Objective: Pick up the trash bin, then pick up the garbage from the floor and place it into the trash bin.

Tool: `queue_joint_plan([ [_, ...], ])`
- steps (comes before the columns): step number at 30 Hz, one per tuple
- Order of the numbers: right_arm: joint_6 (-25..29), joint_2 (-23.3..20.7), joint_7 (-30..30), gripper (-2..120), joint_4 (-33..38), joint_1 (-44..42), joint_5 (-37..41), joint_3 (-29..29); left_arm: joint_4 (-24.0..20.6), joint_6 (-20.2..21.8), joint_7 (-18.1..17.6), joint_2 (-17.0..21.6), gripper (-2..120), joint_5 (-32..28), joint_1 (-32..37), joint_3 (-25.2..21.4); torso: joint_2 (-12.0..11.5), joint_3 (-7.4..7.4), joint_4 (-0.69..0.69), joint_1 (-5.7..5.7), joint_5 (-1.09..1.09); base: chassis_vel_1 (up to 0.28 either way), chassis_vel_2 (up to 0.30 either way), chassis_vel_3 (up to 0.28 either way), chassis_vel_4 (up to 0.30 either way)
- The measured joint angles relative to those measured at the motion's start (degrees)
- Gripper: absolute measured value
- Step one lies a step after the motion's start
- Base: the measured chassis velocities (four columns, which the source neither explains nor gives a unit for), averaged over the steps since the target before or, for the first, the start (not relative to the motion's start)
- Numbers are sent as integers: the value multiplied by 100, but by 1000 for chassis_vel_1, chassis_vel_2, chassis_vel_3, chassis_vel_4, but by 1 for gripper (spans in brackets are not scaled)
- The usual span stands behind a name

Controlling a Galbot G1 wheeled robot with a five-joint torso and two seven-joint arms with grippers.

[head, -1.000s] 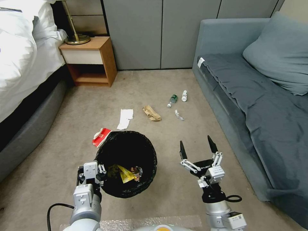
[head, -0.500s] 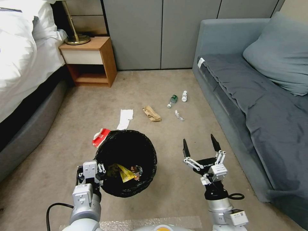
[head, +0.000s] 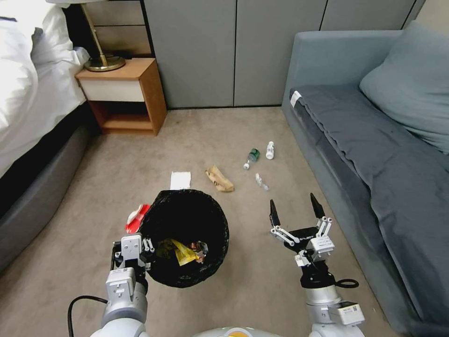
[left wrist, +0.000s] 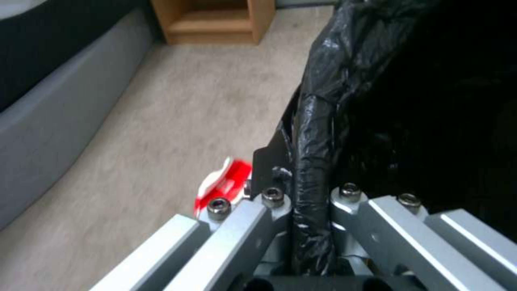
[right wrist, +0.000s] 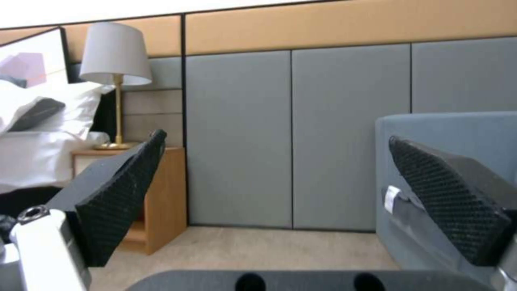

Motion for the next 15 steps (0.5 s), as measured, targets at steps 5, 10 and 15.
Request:
queue_joint_plan([
  [5, -5, 0, 0, 100, 2, 9, 0, 10, 0, 0, -1, -2, 0, -2, -4, 0, 0, -1, 1, 0, -2, -232, 252, 243, -243],
  [10, -5, -5, 0, 100, 1, 16, -8, 27, -1, 0, 0, -3, 0, -4, -2, 0, 0, 0, 0, 0, 3, -234, 236, 219, -224],
  [15, -5, -5, -2, 100, -1, 13, -19, 8, -2, 0, -1, -5, 0, -3, 2, -1, 0, 0, 1, 0, 3, -244, 236, 241, -232],
])
